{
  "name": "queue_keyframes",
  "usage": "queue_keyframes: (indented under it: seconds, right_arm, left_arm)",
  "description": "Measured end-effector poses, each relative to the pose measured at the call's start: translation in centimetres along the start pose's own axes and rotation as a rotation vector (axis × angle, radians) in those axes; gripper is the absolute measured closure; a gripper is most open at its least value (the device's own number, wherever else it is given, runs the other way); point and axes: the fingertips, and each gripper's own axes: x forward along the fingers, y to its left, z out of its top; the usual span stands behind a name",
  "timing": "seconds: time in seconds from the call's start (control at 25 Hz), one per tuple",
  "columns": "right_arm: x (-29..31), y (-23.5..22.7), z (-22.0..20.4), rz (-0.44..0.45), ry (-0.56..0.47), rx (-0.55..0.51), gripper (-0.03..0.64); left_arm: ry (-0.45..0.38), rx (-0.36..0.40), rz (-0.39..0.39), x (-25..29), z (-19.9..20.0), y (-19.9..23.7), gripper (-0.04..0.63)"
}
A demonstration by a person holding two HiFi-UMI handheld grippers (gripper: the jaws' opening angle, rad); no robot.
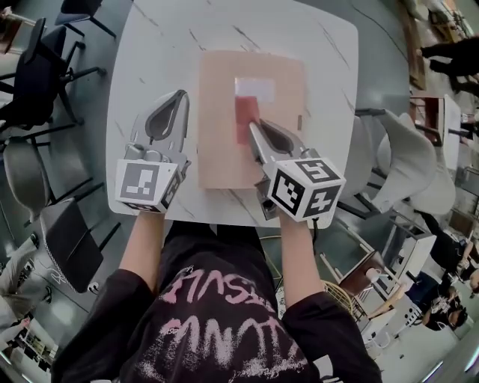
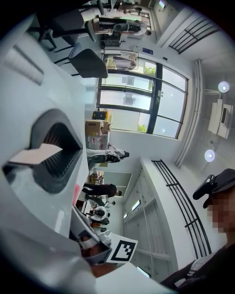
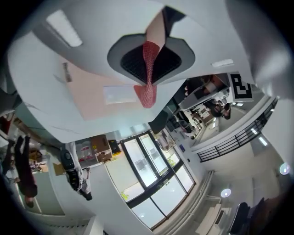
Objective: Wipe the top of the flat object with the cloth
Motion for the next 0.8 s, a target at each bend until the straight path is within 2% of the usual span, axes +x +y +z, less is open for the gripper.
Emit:
queue_keyframes:
  seconds: [0.16, 0.32, 0.44, 0.8]
  right_arm:
    - [2.6, 6.1, -2.9, 0.14, 0.081, -0.007, 0.566]
    - [3.4, 8.5, -5.5, 0.187, 0.155, -0.041, 0.566]
    - [3.0, 7.5, -6.1, 0.168, 0.167, -0.035, 0.566]
    - [-0.3, 0.1, -5.9, 0.014, 0.136, 0.029, 0.566]
  left_arm:
    - [-0.016, 0.007, 0.023, -0.8, 0.3, 1.1, 0.594]
    - [-0.017, 0.001, 0.044, -1.3, 0.2, 1.8, 0.594]
    - [-0.01, -0.004, 0.048, -1.4, -0.1, 1.8, 0.594]
    - [-0.01, 0.005, 0.0, 0.0, 0.2, -0.1, 0.594]
